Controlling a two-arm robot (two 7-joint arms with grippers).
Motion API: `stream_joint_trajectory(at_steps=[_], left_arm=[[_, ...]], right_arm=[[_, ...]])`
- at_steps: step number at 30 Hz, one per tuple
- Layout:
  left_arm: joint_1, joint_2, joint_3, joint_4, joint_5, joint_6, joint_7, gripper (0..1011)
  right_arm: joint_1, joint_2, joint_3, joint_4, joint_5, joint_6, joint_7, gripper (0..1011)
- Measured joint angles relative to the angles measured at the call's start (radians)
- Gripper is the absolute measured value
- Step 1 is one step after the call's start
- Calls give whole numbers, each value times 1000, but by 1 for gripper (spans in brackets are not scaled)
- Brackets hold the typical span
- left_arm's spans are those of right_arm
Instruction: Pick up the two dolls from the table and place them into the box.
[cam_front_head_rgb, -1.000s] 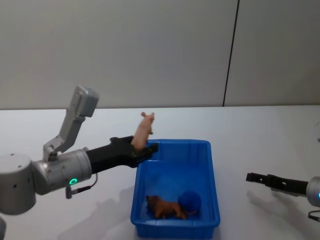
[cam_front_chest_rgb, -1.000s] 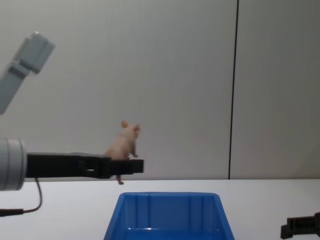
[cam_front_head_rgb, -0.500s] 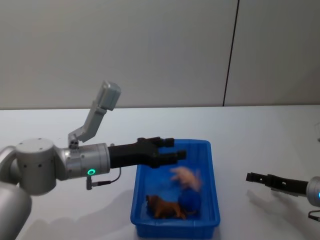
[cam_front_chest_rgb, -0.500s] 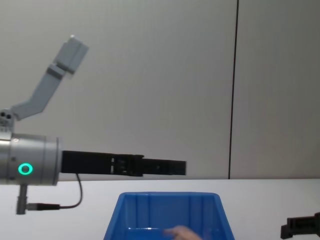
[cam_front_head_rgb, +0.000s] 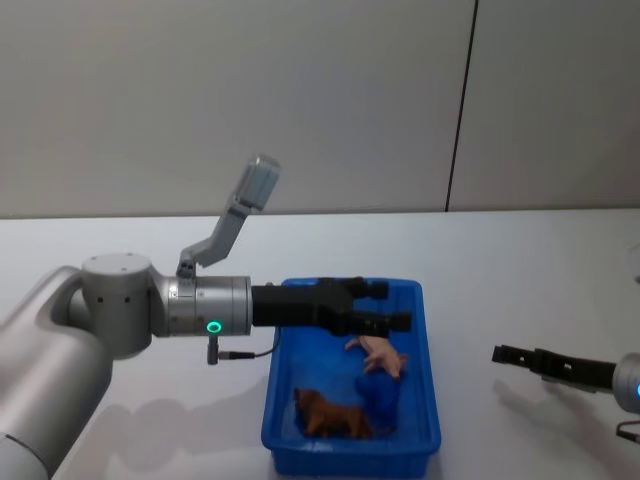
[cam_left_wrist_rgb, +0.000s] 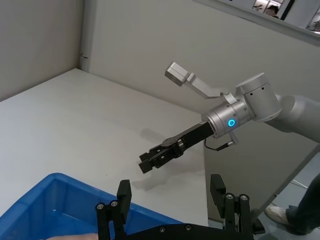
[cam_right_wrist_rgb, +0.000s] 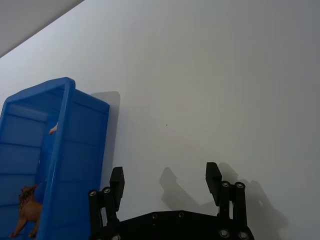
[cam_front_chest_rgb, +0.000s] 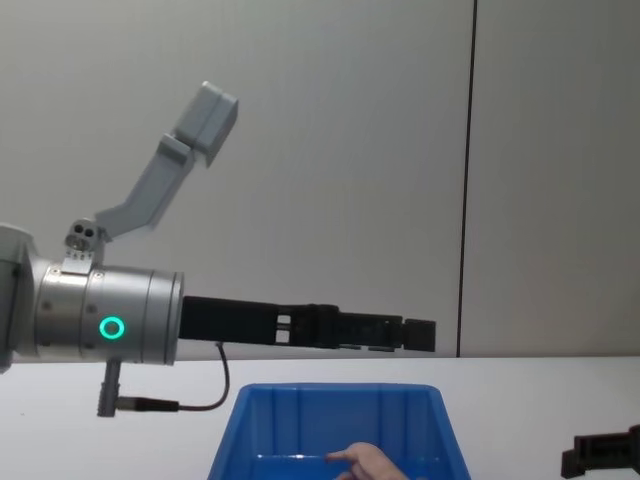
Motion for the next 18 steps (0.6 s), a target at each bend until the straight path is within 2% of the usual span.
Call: stream_joint_trajectory(at_steps=[8,13,18], left_arm=[[-8,-1,3,6,-1,-4,-5,1001],[9,13,-1,-27,-11,-4,32,1001],[40,35,-10,-83,-26,-4,96,1001]], right_arm=[[0,0,0,0,0,0,0,1001],[0,0,0,0,0,0,0,1001],[0,0,0,0,0,0,0,1001]])
